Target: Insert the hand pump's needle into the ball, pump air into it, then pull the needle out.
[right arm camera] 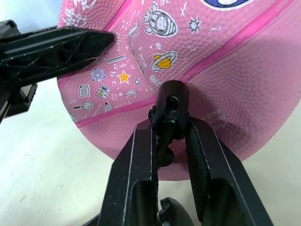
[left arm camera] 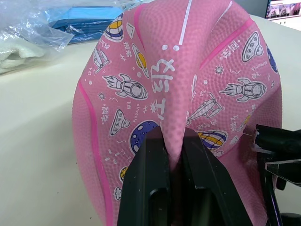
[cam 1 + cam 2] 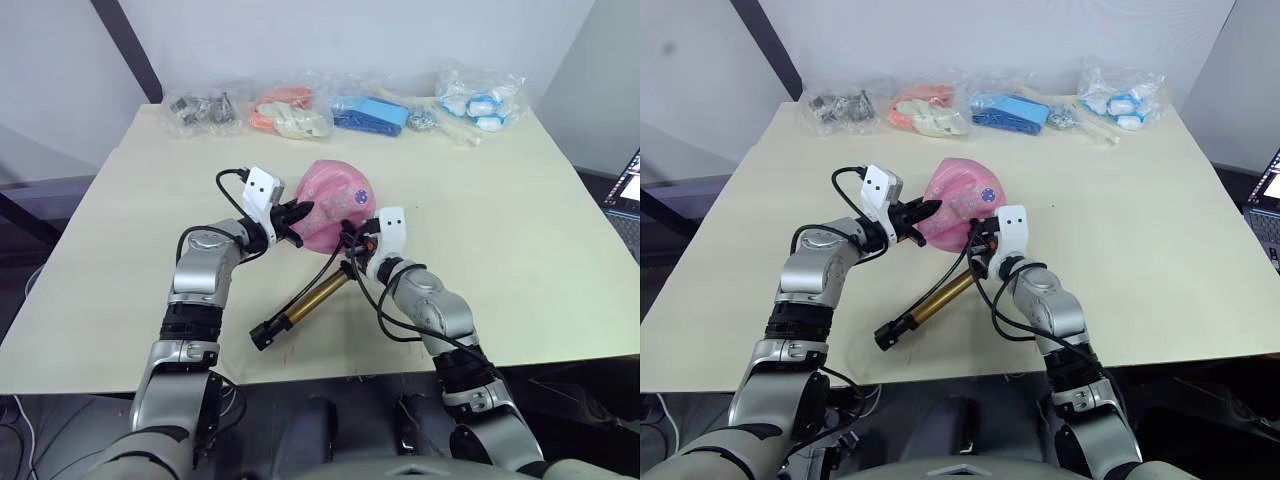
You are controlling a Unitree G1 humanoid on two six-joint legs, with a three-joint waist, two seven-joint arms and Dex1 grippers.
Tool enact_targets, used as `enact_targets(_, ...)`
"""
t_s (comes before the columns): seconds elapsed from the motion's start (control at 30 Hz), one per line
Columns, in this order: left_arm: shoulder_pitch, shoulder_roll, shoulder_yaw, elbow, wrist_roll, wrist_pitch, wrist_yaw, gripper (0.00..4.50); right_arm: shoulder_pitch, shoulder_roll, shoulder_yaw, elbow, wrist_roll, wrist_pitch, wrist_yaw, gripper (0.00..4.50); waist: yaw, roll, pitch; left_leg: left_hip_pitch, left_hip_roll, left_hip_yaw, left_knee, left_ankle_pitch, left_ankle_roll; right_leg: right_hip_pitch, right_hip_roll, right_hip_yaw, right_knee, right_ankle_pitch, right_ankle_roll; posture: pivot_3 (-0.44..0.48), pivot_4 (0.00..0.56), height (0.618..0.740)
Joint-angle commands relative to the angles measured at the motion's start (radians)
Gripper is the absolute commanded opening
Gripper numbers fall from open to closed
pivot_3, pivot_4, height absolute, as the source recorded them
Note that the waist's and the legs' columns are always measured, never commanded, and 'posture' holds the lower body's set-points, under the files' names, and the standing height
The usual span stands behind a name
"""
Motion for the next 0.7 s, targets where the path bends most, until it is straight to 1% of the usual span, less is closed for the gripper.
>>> enact_targets(0.03, 0.046, -0.012, -0.048, 0.047, 0.017, 0.039, -0.007, 0.0, -0.037, 0.056, -0.074, -0.052, 0.052, -0.026, -0.04, 0.35, 0.0, 0.0, 0.0, 0.0, 0.0, 0.0, 0.0, 0.0, 0.0, 0.0, 0.0, 0.0, 0.0, 0.0, 0.0, 0.0, 0.15, 0.74)
enact_targets(0.13, 0.044, -0.011, -0.048, 0.049, 0.018, 0.036, -0.008, 0.0, -0.041, 0.063, -0.107, -0.056, 0.1, -0.015, -0.066, 0.35, 0.001, 0.0, 0.0, 0.0, 0.0, 0.0, 0.0, 0.0, 0.0, 0.0, 0.0, 0.0, 0.0, 0.0, 0.0, 0.0, 0.15, 0.74)
enact_targets(0.23, 0.041, -0.011, -0.051, 0.051, 0.019, 0.034, -0.012, 0.0, -0.05, 0.042, -0.093, -0.051, 0.112, -0.015, -0.068, 0.35, 0.002, 0.0, 0.0, 0.0, 0.0, 0.0, 0.0, 0.0, 0.0, 0.0, 0.0, 0.0, 0.0, 0.0, 0.0, 0.0, 0.15, 0.74)
enact_targets(0.47, 0.038, -0.009, -0.06, 0.053, 0.023, 0.031, -0.019, 0.0, -0.092, -0.01, -0.034, -0.025, 0.058, -0.006, -0.044, 0.35, -0.002, 0.0, 0.0, 0.0, 0.0, 0.001, 0.001, 0.0, 0.0, 0.0, 0.0, 0.0, 0.0, 0.0, 0.0, 0.0, 0.15, 0.74)
enact_targets(0.7, 0.041, -0.003, -0.071, 0.044, 0.027, 0.029, -0.027, 0.0, -0.16, -0.076, 0.01, -0.021, -0.015, 0.054, -0.021, 0.35, -0.005, 0.0, 0.0, 0.0, 0.0, 0.001, 0.001, 0.0, 0.0, 0.0, 0.0, 0.0, 0.001, 0.0, 0.0, 0.0, 0.15, 0.74)
